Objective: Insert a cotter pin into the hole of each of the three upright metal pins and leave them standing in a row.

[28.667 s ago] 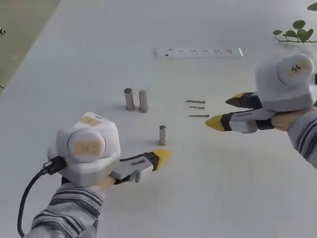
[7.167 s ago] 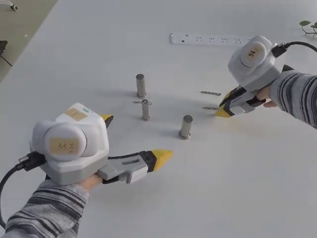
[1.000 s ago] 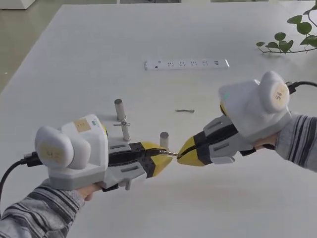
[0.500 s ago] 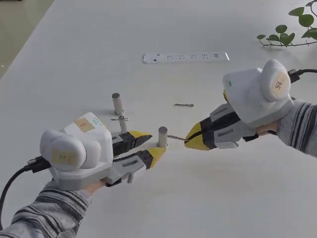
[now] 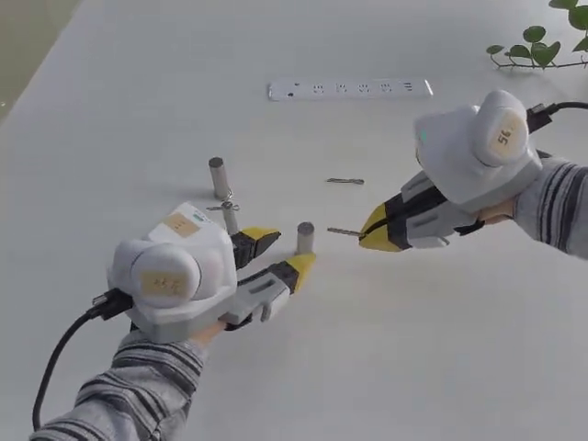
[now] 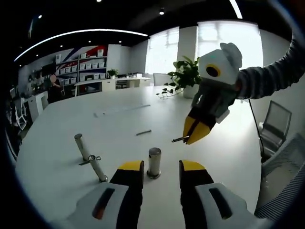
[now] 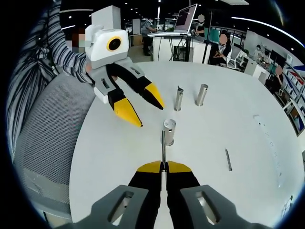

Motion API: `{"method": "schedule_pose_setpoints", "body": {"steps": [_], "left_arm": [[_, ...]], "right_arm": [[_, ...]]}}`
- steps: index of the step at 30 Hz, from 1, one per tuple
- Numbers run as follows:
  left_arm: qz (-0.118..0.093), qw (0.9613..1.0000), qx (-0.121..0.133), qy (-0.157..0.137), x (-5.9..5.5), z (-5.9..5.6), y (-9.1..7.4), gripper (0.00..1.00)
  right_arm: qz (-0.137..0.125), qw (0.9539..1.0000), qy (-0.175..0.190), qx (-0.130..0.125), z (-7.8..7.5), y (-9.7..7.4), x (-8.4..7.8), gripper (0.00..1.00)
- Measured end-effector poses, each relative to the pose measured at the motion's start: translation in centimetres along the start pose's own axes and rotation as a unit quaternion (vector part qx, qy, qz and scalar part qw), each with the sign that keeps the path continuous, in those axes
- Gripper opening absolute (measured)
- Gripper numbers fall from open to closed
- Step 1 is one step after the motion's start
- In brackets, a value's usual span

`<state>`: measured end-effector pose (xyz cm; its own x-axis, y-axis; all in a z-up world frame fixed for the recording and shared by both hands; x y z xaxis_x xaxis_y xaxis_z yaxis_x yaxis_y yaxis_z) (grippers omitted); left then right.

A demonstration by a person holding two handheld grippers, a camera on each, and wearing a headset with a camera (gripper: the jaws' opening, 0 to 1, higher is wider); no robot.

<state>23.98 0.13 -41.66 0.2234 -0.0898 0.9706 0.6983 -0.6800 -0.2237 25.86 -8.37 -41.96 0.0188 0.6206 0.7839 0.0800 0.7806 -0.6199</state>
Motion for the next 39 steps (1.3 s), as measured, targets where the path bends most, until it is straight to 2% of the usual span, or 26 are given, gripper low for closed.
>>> {"method": "schedule_pose_setpoints", "body": {"steps": [3,9,19,23,35,39], "left_arm": [[0.021,0.9996,0.002,0.019,-0.8,0.3,0.6,0.26],[0.039,0.9984,0.007,0.04,-1.6,0.7,1.7,0.26],[0.053,0.9978,0.014,0.037,-2.5,1.0,3.4,0.22],[0.054,0.9981,0.016,0.026,-2.7,1.1,3.7,0.19],[0.062,0.9977,0.019,0.02,-3.2,1.0,4.0,0.13],[0.064,0.9976,0.022,0.015,-3.4,1.2,3.9,0.11]], "right_arm": [[0.012,0.9999,-0.005,0.004,-0.1,0.3,-0.5,0.0],[0.021,0.9997,-0.008,0.007,-0.5,1.0,-1.0,0.0],[0.022,0.9994,-0.018,0.022,-0.8,1.6,-0.8,0.0],[0.024,0.9992,-0.022,0.024,-0.9,1.9,-0.8,0.0],[0.027,0.9987,-0.032,0.028,-1.2,2.5,-0.5,0.0],[0.035,0.9982,-0.038,0.028,-1.0,2.6,-0.3,0.0]]}}
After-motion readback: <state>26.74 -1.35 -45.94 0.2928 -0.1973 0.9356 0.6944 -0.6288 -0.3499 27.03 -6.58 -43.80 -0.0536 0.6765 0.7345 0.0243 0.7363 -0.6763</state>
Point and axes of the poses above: the centre of the closed fingertips' face, and the gripper's own axes: y roughly forward along the fingers, z roughly to its left, x roughly out of its top, the point moved 2 cm from there along -y, roughly backward along the fingers, and after that the axes turned 11 degrees about -z, right-handed, at the moved point
